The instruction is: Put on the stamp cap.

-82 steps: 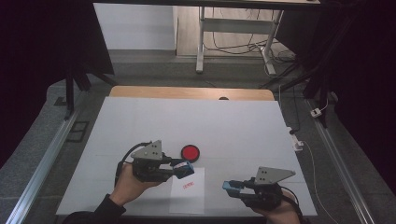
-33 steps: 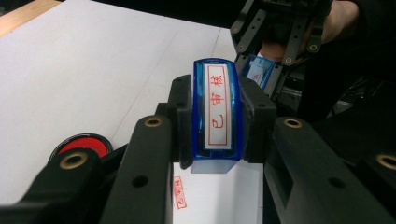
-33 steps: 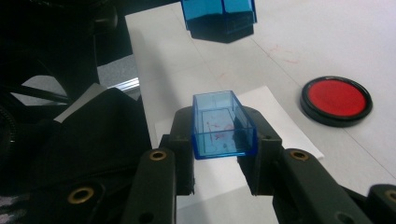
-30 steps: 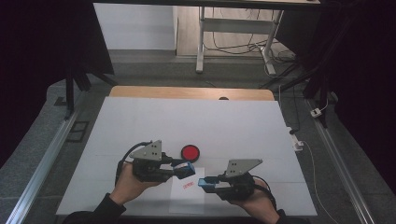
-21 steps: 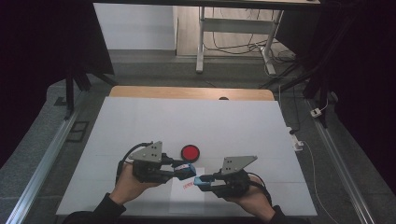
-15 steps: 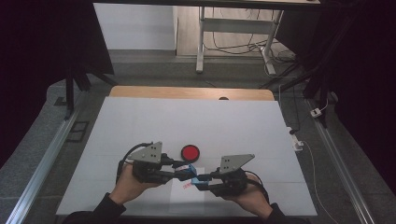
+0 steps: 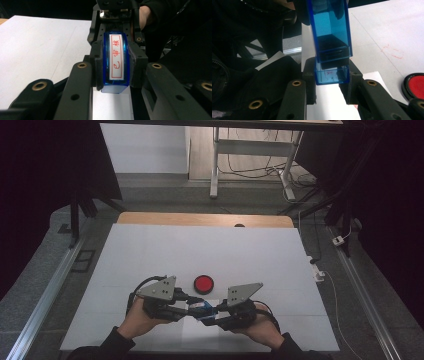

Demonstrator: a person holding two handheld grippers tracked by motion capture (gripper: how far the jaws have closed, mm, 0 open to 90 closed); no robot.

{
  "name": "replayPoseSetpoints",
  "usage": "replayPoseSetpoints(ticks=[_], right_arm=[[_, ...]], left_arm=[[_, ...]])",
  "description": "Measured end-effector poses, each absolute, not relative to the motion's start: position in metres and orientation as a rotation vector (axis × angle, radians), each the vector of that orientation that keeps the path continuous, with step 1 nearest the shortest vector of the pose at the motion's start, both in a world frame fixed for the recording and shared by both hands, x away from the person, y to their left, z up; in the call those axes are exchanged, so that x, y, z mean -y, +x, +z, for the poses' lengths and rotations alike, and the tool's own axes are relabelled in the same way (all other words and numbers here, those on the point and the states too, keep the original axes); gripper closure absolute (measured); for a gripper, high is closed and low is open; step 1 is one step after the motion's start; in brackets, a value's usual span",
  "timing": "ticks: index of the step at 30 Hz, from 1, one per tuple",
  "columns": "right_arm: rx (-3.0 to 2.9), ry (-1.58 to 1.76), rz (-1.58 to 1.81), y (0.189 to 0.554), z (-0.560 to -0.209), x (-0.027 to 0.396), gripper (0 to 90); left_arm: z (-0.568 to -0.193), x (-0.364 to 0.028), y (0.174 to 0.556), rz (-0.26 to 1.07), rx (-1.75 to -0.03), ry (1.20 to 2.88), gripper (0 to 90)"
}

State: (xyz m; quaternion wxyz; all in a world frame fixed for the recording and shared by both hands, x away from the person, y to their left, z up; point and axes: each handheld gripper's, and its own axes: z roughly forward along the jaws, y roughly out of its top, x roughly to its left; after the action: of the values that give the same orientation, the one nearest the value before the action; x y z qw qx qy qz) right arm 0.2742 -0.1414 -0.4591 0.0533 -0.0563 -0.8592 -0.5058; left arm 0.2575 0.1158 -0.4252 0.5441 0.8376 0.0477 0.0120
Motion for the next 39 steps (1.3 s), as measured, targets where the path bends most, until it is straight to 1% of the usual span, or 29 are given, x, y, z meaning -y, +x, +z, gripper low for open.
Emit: replayPoseSetpoints(ticks=[15, 23, 28, 33, 35, 38, 39], right_arm=[[2.588, -0.118, -1.556, 0.2732, -0.4562, 0.1399, 68.3], [2.555, -0.083, -1.610, 0.2722, -0.4526, 0.1414, 68.6], [2.558, -0.075, -1.600, 0.2730, -0.4539, 0.1419, 68.6], [2.559, -0.085, -1.599, 0.2729, -0.4534, 0.1420, 68.3], [2.573, -0.094, -1.600, 0.2728, -0.4535, 0.1419, 67.0], [2.611, -0.120, -1.598, 0.2727, -0.4545, 0.1411, 61.3], [2.618, -0.123, -1.592, 0.2732, -0.4552, 0.1411, 60.9]], left_arm=[[-0.4280, -0.1165, 0.2588, -0.012, -0.082, 1.973, 69.6], [-0.4305, -0.1195, 0.2624, -0.084, -0.095, 1.902, 69.4], [-0.4327, -0.1184, 0.2631, -0.097, -0.108, 1.904, 69.4], [-0.4306, -0.1179, 0.2625, -0.082, -0.112, 1.915, 69.3], [-0.4304, -0.1179, 0.2626, -0.077, -0.117, 1.918, 69.3], [-0.4308, -0.1185, 0.2641, -0.078, -0.148, 1.926, 69.4], [-0.4307, -0.1189, 0.2642, -0.077, -0.152, 1.922, 69.4]])
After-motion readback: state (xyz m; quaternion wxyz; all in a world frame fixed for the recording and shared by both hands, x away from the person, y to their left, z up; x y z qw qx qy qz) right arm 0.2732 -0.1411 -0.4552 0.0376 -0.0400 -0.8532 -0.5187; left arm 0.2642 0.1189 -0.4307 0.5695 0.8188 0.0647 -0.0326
